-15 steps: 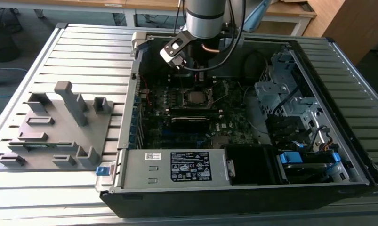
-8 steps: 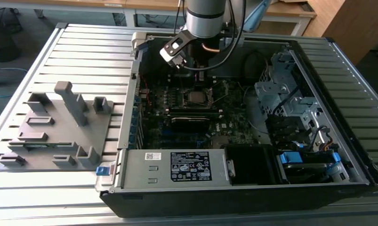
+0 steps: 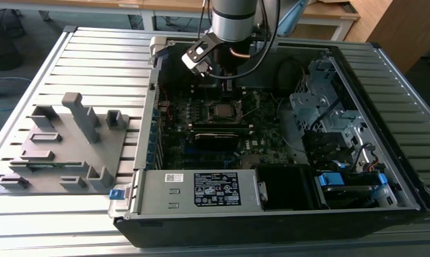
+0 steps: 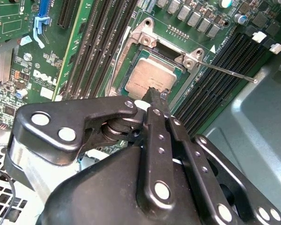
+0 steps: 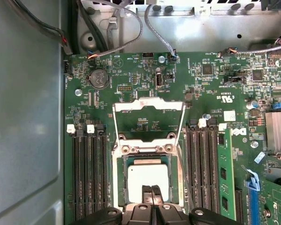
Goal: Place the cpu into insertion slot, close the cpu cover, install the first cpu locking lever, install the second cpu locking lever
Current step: 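Close the cpu cover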
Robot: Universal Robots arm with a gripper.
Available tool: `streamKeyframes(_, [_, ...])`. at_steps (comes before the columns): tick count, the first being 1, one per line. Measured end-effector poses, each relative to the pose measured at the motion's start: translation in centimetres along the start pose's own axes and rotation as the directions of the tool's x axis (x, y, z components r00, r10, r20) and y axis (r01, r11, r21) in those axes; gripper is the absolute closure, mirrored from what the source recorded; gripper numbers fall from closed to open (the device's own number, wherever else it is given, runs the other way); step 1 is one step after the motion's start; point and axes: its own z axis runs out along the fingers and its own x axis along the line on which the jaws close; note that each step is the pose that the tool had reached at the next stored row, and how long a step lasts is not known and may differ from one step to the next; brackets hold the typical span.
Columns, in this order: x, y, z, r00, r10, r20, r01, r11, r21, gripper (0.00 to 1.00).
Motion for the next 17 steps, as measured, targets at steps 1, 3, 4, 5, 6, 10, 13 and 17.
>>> streamKeyframes(1, [0.00, 0.00, -0.04, 1.0000, 0.000, 0.0000, 0.000, 1.0000, 0.0000, 0.90])
streamKeyframes(3, [0.00, 0.01, -0.10, 1.0000, 0.000, -0.0002, 0.000, 1.0000, -0.0001, 0.90])
streamKeyframes(4, [0.00, 0.01, -0.13, 1.0000, 0.000, -0.0002, 0.000, 1.0000, -0.0001, 0.90])
streamKeyframes(5, [0.00, 0.01, -0.16, 1.0000, 0.000, -0.0001, 0.000, 1.0000, 0.0000, 0.90])
streamKeyframes(6, [0.00, 0.01, -0.20, 1.0000, 0.000, 0.0000, 0.000, 1.0000, 0.0000, 0.90])
streamKeyframes(10, [0.00, 0.01, -0.25, 1.0000, 0.000, -0.0003, 0.000, 1.0000, -0.0002, 0.90])
streamKeyframes(13, [0.00, 0.01, -0.29, 1.0000, 0.000, -0.0001, 0.000, 1.0000, 0.0000, 0.90])
streamKeyframes(17, [0.00, 0.02, -0.37, 1.0000, 0.000, -0.0001, 0.000, 1.0000, 0.0000, 0.90])
